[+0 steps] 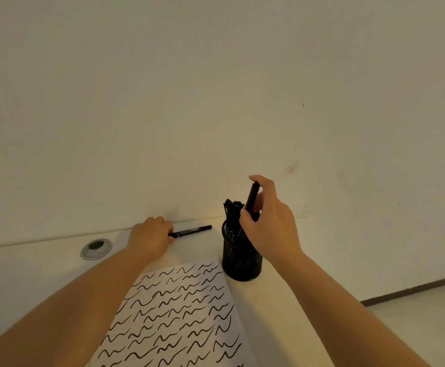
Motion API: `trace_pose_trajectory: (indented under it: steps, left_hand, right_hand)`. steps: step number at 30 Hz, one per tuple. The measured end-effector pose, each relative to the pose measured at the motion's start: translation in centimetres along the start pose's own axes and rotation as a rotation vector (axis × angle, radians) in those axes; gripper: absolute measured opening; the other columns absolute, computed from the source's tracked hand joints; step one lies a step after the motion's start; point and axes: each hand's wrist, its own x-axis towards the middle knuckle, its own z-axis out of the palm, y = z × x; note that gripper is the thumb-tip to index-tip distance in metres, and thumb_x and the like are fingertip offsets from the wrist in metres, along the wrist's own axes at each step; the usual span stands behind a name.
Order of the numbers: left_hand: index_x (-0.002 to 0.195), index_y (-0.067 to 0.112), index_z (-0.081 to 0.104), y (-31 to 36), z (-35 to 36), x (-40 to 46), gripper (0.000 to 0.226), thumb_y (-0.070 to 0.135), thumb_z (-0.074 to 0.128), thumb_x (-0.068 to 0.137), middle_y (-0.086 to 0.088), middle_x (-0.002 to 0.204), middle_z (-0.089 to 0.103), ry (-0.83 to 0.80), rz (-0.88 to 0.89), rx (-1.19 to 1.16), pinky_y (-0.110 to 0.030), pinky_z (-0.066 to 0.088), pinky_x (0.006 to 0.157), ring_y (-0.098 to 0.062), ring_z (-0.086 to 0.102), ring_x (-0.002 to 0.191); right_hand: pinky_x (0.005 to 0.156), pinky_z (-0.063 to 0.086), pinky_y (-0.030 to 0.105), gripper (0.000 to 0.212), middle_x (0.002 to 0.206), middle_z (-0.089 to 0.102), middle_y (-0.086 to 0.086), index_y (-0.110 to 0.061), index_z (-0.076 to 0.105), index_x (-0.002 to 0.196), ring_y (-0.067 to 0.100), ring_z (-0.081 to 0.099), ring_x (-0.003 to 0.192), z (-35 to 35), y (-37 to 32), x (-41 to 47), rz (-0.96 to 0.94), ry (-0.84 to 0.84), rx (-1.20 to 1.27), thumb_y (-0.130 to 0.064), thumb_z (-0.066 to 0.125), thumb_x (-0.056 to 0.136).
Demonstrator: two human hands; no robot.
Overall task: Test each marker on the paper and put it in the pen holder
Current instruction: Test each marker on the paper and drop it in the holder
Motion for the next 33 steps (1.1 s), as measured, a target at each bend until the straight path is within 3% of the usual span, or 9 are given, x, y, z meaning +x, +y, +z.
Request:
trace_pose_trajectory:
  steps: [4,7,11,16,22,25,29,33]
  left_hand:
    - [0.103,0.019,0.054,-0.1,0.0,-0.1,0.022,0.036,0.045,0.092,-0.001,0.105,0.055,0.022,-0.007,-0.001,-0.032,0.039,0.073,-0.020,0.050,0.096]
    - [0.101,0.018,0.051,-0.4,-0.4,-0.5,0.019,0.034,0.043,0.094,-0.002,0.102,0.057,0.007,-0.036,-0.035,-0.032,0.041,0.073,-0.020,0.053,0.090]
    - [0.102,0.017,0.050,-0.6,-1.6,-1.2,0.020,0.034,0.040,0.095,-0.003,0.095,0.060,0.006,-0.121,-0.113,-0.032,0.042,0.067,-0.020,0.054,0.080]
    - [0.104,0.017,0.045,-0.5,-3.6,-2.8,0.016,0.028,0.038,0.096,0.002,0.097,0.064,0.022,-0.189,-0.289,-0.034,0.046,0.069,-0.021,0.057,0.082]
    - [0.097,0.020,0.045,0.9,-6.0,-7.9,0.007,0.024,0.040,0.096,0.012,0.080,0.065,0.097,-0.135,-0.669,-0.032,0.045,0.069,-0.015,0.060,0.082]
    - [0.091,0.025,0.046,1.9,-7.2,-11.6,0.006,0.022,0.042,0.095,0.012,0.077,0.067,0.134,-0.059,-0.824,-0.025,0.044,0.067,-0.008,0.061,0.080]
    - [0.091,0.028,0.047,3.0,-8.6,-16.7,0.009,0.022,0.043,0.095,0.009,0.078,0.068,0.089,0.050,-0.938,-0.023,0.047,0.074,0.001,0.062,0.078]
    - [0.087,0.033,0.046,3.4,-8.9,-21.5,0.013,0.022,0.042,0.094,0.013,0.075,0.067,0.014,0.127,-0.921,-0.027,0.050,0.074,-0.002,0.060,0.073]
  right_hand:
    - [0.067,0.047,0.033,0.028,0.080,0.046,-0.015,-0.021,0.046,0.111,0.017,0.052,0.079,0.8,-0.4,-0.5,-0.086,0.057,-0.094,-0.024,0.057,0.085]
    - [0.072,0.045,0.037,0.014,0.088,0.057,0.001,-0.008,0.056,0.097,0.024,0.050,0.083,1.4,-0.4,-0.7,-0.191,0.095,-0.201,-0.016,0.057,0.086]
    - [0.072,0.047,0.038,0.018,0.092,0.061,0.011,-0.003,0.062,0.098,0.030,0.053,0.084,1.3,-0.2,-1.2,-0.227,0.105,-0.262,-0.012,0.063,0.082]
    - [0.068,0.052,0.042,0.027,0.091,0.063,0.015,0.000,0.065,0.099,0.033,0.057,0.080,1.1,-0.3,-2.0,-0.274,0.096,-0.353,-0.010,0.071,0.075]
    - [0.073,0.047,0.039,0.031,0.099,0.064,0.010,-0.006,0.065,0.104,0.033,0.057,0.091,0.4,-2.1,-3.3,-0.283,0.157,-0.451,-0.015,0.071,0.074]
    - [0.078,0.044,0.031,0.020,0.095,0.061,-0.001,-0.014,0.065,0.103,0.017,0.053,0.090,0.7,-4.2,-5.2,-0.166,0.052,-0.206,-0.022,0.059,0.086]
    - [0.066,0.039,0.009,0.019,0.088,0.060,-0.021,-0.031,0.063,0.100,-0.009,0.054,0.081,1.4,-7.2,-8.8,0.114,-0.195,0.278,-0.039,0.049,0.089]
    - [0.058,0.040,0.005,0.011,0.069,0.059,-0.013,-0.037,0.061,0.088,-0.006,0.052,0.063,2.0,-9.4,-12.5,0.175,-0.278,0.495,-0.037,0.050,0.090]
